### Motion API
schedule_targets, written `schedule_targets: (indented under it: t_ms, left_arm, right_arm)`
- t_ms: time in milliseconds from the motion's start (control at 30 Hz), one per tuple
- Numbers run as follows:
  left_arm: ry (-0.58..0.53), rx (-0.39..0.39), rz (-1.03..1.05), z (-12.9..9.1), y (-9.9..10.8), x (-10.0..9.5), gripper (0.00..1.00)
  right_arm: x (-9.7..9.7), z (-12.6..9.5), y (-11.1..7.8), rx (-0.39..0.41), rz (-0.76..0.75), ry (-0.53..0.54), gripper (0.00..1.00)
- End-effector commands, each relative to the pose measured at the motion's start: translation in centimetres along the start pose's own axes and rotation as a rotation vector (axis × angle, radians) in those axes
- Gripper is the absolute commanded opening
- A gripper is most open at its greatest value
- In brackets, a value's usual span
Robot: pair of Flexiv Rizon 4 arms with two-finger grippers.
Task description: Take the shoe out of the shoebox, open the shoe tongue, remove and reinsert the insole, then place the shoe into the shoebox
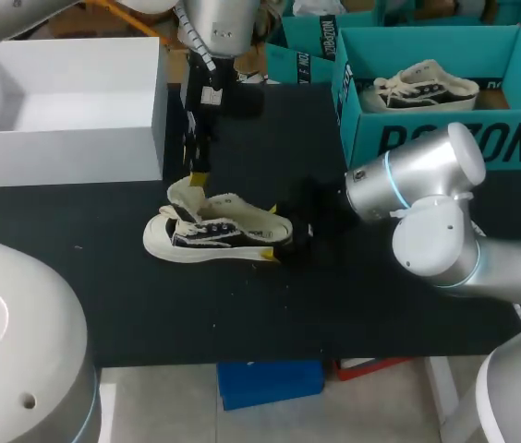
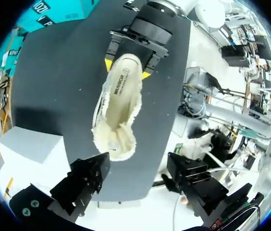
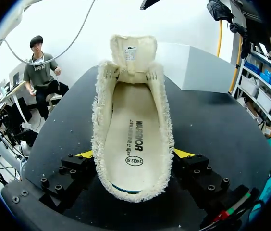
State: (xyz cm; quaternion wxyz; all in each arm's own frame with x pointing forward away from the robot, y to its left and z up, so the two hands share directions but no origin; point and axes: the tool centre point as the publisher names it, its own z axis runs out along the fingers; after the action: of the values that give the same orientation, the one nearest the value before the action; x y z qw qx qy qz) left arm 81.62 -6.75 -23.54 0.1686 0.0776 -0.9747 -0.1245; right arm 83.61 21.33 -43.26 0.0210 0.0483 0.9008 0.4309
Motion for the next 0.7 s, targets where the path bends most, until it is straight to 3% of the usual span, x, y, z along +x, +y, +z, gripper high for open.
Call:
schedule_targets:
  t_ms: [33,233,500,700]
  left_arm:
    - [0.005,-0.126,0.167,-0.29,-0.43,-0.44,0.00]
    - [0.005,-0.126,0.167,-0.29,-0.43,-0.44,0.00]
    - [0.042,-0.015,0.166,-0.26,-1.23,-0.74,0.00]
    - [0.050,0.006,0.169,-0.30,-1.43,-0.92,0.00]
  right_arm:
    - [-0.08,-0.04,-0.03,0.000,0.001,0.001,0.00]
    - [-0.08,-0.04,-0.03,0.000,0.001,0.001,0.00]
    - [-0.08,-0.04,-0.03,0.000,0.001,0.001,0.00]
    - [-0.08,-0.04,-0.03,0.000,0.001,0.001,0.00]
